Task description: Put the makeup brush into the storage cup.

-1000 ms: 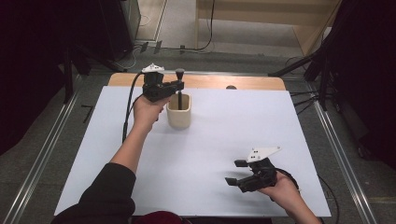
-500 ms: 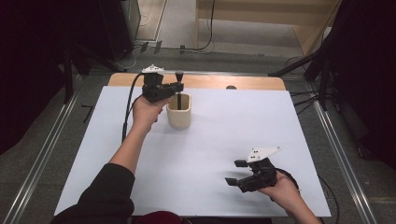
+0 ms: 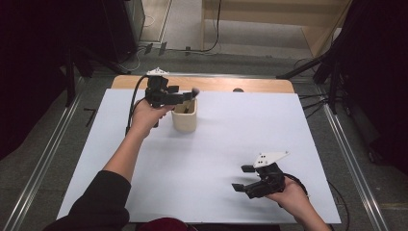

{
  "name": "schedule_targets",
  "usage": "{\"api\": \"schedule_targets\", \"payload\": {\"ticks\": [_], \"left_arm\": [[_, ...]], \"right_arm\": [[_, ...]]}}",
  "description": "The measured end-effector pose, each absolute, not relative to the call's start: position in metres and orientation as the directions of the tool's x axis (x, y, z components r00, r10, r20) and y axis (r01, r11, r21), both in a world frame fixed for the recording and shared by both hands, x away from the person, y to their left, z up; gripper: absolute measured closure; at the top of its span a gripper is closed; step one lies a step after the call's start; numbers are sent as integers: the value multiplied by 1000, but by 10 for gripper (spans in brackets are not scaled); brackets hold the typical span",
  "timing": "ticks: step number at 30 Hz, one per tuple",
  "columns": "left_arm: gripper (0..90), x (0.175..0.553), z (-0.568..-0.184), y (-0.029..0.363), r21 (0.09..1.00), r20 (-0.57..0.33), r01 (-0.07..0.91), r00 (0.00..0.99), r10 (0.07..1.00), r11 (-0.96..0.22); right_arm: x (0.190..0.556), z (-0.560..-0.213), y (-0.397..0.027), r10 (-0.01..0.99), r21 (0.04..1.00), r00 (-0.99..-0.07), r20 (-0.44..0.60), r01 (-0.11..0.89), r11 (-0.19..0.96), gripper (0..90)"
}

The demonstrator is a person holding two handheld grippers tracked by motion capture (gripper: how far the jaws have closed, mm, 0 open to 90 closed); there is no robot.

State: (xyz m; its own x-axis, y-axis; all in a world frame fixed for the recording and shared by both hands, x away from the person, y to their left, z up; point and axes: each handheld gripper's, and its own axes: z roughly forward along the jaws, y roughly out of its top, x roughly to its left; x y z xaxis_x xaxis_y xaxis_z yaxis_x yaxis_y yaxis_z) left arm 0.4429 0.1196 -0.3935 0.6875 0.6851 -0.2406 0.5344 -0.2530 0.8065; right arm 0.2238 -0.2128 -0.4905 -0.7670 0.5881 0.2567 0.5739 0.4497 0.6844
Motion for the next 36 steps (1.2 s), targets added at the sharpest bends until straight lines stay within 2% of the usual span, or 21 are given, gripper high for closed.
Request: {"api": "schedule_targets", "payload": {"ticks": [12, 36], "left_arm": [[278, 433, -379, 134, 771, -309, 590, 674, 671, -238], [277, 399, -379, 156, 739, -303, 595, 711, 634, -314]], "right_arm": [[225, -491, -211, 585, 682, -769, 257, 573, 454, 240], [225, -491, -212, 590, 682, -765, 258, 577, 450, 240]]}}
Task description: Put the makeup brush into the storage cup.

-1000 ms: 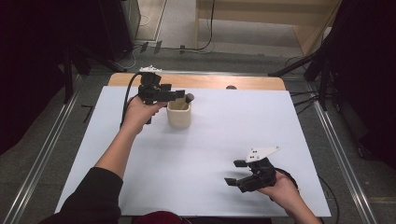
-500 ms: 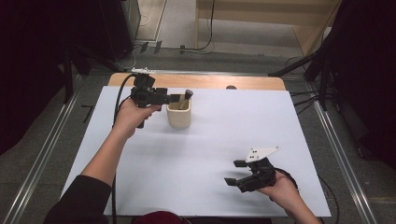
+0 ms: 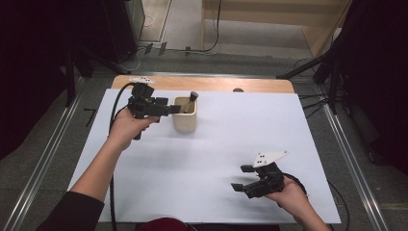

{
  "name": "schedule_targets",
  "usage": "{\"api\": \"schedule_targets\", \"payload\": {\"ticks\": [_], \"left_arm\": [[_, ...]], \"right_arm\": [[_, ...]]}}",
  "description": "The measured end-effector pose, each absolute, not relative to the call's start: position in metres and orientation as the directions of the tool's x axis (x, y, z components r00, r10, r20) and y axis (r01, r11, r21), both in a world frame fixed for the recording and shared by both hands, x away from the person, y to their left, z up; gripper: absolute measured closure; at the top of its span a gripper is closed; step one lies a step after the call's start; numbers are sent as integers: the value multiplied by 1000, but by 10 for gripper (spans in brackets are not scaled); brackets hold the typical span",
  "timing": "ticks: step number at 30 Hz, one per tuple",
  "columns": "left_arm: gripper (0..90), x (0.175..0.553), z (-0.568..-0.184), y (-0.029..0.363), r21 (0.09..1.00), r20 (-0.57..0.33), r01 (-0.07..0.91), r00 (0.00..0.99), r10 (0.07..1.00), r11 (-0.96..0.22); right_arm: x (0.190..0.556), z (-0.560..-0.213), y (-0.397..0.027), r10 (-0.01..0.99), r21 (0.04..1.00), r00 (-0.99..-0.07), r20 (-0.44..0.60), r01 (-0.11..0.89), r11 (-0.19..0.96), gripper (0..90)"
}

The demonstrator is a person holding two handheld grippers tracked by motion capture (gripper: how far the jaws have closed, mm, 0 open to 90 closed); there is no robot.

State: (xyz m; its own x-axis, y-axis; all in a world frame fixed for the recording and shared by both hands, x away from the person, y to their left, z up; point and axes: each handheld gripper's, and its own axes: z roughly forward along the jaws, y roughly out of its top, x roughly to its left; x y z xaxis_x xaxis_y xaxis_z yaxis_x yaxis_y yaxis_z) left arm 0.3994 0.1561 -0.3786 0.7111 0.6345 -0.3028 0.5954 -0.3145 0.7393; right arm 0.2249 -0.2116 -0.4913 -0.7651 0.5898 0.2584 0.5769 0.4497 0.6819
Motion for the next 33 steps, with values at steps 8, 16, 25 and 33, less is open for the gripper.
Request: {"api": "schedule_targets", "payload": {"ticks": [8, 16, 25, 33], "left_arm": [[276, 385, -382, 158, 726, -299, 598, 719, 628, -340], [286, 374, -383, 164, 733, -299, 590, 727, 618, -339], [285, 364, -390, 168, 728, -306, 591, 733, 607, -348], [284, 354, -402, 167, 731, -307, 582, 746, 590, -355]], "right_arm": [[225, -491, -212, 590, 683, -764, 261, 578, 447, 240], [226, -491, -213, 593, 684, -762, 259, 578, 444, 240], [225, -491, -213, 594, 683, -761, 259, 580, 444, 240], [226, -491, -214, 597, 681, -760, 258, 581, 446, 240]]}}
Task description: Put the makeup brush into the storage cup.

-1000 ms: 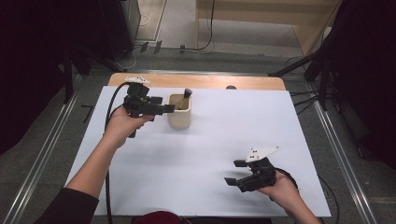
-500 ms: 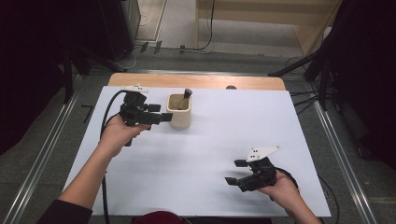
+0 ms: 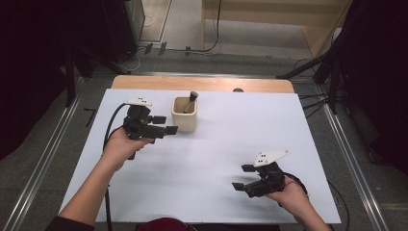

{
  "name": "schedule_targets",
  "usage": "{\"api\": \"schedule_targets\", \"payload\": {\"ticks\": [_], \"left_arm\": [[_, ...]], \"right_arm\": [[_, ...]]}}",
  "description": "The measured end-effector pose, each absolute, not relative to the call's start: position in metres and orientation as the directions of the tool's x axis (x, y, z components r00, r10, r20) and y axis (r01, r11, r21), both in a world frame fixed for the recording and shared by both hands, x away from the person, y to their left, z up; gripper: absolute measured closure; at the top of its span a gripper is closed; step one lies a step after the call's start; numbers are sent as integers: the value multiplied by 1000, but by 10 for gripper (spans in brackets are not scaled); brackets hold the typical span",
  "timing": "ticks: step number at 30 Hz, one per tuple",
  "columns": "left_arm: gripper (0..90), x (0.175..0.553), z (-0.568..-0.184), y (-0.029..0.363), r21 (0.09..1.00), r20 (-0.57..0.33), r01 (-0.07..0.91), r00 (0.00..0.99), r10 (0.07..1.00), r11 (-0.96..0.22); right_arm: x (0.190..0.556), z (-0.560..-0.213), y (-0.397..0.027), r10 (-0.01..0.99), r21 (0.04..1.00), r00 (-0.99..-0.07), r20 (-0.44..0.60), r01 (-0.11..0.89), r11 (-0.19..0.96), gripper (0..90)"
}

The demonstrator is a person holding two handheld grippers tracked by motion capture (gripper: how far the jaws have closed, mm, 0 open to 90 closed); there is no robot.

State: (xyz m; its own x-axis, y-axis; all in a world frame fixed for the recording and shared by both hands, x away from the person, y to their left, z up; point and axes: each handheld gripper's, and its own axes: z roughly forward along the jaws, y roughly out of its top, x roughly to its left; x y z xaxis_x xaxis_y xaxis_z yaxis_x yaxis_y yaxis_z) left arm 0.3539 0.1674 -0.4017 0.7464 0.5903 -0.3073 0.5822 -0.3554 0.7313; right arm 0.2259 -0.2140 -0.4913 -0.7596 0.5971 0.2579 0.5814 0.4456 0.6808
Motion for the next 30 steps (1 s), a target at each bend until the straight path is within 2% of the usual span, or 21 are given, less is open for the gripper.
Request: {"api": "schedule_targets", "payload": {"ticks": [10, 19, 30], "left_arm": [[284, 342, -414, 165, 748, -286, 550, 772, 567, -372], [260, 334, -425, 164, 746, -302, 548, 785, 540, -379], [253, 322, -433, 167, 754, -266, 516, 806, 528, -408]], "right_arm": [[226, -492, -214, 599, 680, -758, 259, 583, 444, 240], [226, -492, -215, 601, 679, -756, 260, 586, 443, 240], [227, -492, -215, 601, 679, -756, 258, 585, 443, 240]]}}
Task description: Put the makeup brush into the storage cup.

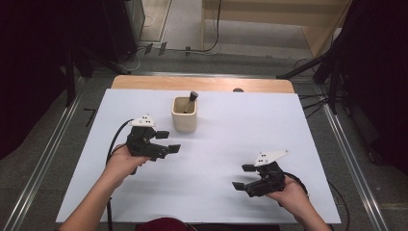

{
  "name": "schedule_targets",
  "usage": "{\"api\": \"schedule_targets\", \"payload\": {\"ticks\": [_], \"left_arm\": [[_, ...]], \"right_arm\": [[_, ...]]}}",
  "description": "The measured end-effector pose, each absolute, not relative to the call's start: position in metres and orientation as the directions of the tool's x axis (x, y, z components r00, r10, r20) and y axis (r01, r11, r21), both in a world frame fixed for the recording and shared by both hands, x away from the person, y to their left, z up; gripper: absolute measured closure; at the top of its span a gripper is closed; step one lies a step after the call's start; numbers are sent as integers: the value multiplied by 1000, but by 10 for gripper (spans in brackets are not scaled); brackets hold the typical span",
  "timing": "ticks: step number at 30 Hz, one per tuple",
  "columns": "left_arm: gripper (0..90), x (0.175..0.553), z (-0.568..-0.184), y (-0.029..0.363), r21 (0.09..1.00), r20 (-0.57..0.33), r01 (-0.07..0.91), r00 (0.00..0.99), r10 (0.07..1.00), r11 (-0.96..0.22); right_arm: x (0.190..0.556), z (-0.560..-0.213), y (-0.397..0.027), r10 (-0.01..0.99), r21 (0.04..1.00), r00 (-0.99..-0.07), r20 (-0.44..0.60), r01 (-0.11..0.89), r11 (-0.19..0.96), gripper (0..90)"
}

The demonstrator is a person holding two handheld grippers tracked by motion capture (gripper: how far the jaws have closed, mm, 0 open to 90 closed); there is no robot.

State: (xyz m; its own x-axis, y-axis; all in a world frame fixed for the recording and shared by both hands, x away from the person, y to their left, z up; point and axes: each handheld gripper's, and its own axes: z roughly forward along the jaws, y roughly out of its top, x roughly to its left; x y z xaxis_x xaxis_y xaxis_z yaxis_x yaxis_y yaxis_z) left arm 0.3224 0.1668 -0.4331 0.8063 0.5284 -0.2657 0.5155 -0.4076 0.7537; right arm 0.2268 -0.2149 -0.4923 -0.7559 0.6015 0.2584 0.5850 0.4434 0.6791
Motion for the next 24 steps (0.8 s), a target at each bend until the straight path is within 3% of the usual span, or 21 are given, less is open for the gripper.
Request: {"api": "schedule_targets", "payload": {"ticks": [24], "left_arm": [[248, 296, -456, 178, 752, -209, 476, 829, 520, -456]], "right_arm": [[228, -493, -215, 612, 679, -748, 258, 591, 436, 237]]}}
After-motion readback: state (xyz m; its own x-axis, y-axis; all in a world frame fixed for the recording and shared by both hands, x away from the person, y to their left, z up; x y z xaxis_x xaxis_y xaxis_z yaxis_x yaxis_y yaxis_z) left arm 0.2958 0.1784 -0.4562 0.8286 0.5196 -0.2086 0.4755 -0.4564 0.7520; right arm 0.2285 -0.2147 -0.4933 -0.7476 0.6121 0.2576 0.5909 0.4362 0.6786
